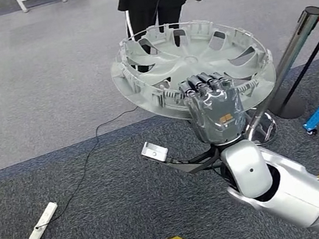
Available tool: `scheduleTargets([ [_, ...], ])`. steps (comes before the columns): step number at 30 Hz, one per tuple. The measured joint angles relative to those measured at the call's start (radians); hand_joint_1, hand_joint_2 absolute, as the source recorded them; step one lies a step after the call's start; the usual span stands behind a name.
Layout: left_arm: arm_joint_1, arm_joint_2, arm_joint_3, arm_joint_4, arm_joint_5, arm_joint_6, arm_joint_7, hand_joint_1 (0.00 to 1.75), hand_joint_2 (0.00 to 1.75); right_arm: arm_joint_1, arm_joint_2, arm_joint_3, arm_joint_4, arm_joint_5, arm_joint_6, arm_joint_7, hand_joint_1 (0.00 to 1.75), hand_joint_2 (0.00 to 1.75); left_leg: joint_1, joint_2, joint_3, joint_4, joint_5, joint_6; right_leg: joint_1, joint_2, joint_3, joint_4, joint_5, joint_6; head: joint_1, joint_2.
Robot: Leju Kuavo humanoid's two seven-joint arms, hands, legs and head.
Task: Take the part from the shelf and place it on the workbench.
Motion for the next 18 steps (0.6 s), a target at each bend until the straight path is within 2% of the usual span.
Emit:
scheduleTargets([
  [1,0.000,0.000,0.000,0.000,0.000,-0.001,0.000,0.00,0.00,0.000,0.000,0.001,0.000,0.000,0.000,0.000,1.75,1.75,0.001,-0.015,0.001,0.000,0.000,0.000,-0.001,0.001,-0.009,0.005,0.012,0.000,0.000,0.000],
  [2,0.001,-0.001,0.000,0.000,0.001,-0.003,0.000,0.00,0.00,0.000,0.000,0.001,0.000,0.000,0.001,0.000,1.75,1.75,0.002,-0.030,0.002,0.001,0.000,-0.001,-0.002,0.004,0.001,-0.028,0.042,0.000,0.000,0.000],
  [3,0.001,-0.001,0.000,0.000,0.002,-0.004,0.000,0.00,0.00,0.000,0.000,0.002,0.000,0.000,0.002,0.000,1.75,1.75,0.004,-0.045,0.003,0.001,0.000,-0.004,-0.005,0.015,0.028,-0.093,0.082,0.000,0.000,0.000],
  [4,0.000,-0.001,0.000,0.000,0.003,-0.005,0.000,0.00,0.00,0.000,0.000,0.002,0.000,0.000,0.002,0.000,1.75,1.75,0.004,-0.060,0.002,0.003,0.000,-0.008,-0.011,0.042,0.060,-0.163,0.114,0.002,0.001,0.000],
  [5,-0.001,0.000,0.000,0.000,0.003,-0.006,0.000,0.00,0.00,0.000,0.000,0.002,0.000,0.000,0.003,0.000,1.75,1.75,0.005,-0.073,-0.001,0.006,0.001,-0.014,-0.016,0.070,0.088,-0.222,0.134,0.004,0.001,0.000],
  [6,-0.001,0.000,0.000,0.000,0.003,-0.007,0.000,0.00,0.00,-0.001,0.001,0.004,0.000,0.000,0.005,0.000,1.75,1.75,0.006,-0.086,-0.007,0.008,0.003,-0.021,-0.020,0.092,0.106,-0.259,0.143,0.005,0.001,0.000],
  [7,-0.001,0.000,0.000,0.000,0.003,-0.008,0.000,0.00,0.00,-0.002,0.002,0.007,0.001,0.001,0.008,0.000,1.75,1.75,0.008,-0.098,-0.013,0.008,0.007,-0.029,-0.021,0.104,0.112,-0.271,0.141,0.004,0.001,0.000],
  [9,0.003,0.000,0.000,0.000,0.003,-0.010,0.000,0.00,0.00,-0.003,0.004,0.013,0.001,0.000,0.012,0.000,1.75,1.75,0.014,-0.116,-0.021,0.005,0.013,-0.042,-0.018,0.083,0.113,-0.275,0.143,-0.007,0.001,0.000],
  [10,0.006,0.000,0.000,0.000,0.003,-0.010,0.000,0.00,0.00,-0.003,0.006,0.014,0.001,0.000,0.014,0.000,1.75,1.75,0.013,-0.103,-0.026,0.012,0.008,-0.047,-0.017,0.070,0.115,-0.278,0.145,-0.015,-0.002,0.000],
  [11,0.006,0.000,0.000,0.000,0.003,-0.010,0.000,0.00,0.00,-0.003,0.007,0.016,0.001,0.000,0.015,0.000,1.75,1.75,0.010,-0.076,-0.039,0.037,-0.008,-0.050,-0.017,0.056,0.117,-0.281,0.148,-0.022,-0.007,0.000],
  [13,0.003,-0.001,0.000,0.000,0.003,-0.010,0.000,0.00,0.00,-0.003,0.009,0.017,0.001,0.000,0.015,0.000,1.75,1.75,0.005,-0.005,-0.091,0.144,-0.065,-0.055,-0.011,0.027,0.119,-0.285,0.149,-0.032,-0.014,0.000],
  [14,0.002,-0.001,0.000,0.000,0.003,-0.010,0.000,0.00,0.00,-0.003,0.009,0.017,0.001,0.000,0.016,0.000,1.75,1.75,0.005,0.014,-0.123,0.210,-0.093,-0.056,-0.008,0.012,0.119,-0.286,0.148,-0.035,-0.015,0.000],
  [15,0.002,-0.002,0.000,0.000,0.003,-0.010,0.000,0.00,0.00,-0.003,0.009,0.018,0.001,0.000,0.016,0.000,1.75,1.75,0.006,0.022,-0.145,0.258,-0.108,-0.056,-0.006,-0.004,0.120,-0.285,0.147,-0.036,-0.015,0.000],
  [16,0.002,-0.002,0.000,0.000,0.003,-0.010,0.000,0.00,0.00,-0.003,0.009,0.019,0.001,0.000,0.016,0.000,1.75,1.75,0.006,0.025,-0.153,0.277,-0.106,-0.056,-0.004,-0.019,0.120,-0.285,0.146,-0.038,-0.015,0.000],
  [17,0.003,-0.002,0.000,0.000,0.003,-0.010,0.000,0.00,0.00,-0.003,0.009,0.020,0.001,0.000,0.016,0.000,1.75,1.75,0.006,0.027,-0.142,0.258,-0.088,-0.054,-0.003,-0.033,0.120,-0.285,0.145,-0.038,-0.015,0.000],
  [18,0.003,-0.002,0.000,0.000,0.003,-0.010,0.000,0.00,0.00,-0.003,0.009,0.021,0.001,0.000,0.016,0.000,1.75,1.75,0.005,0.034,-0.113,0.208,-0.059,-0.052,-0.002,-0.045,0.121,-0.285,0.144,-0.037,-0.015,0.000],
])
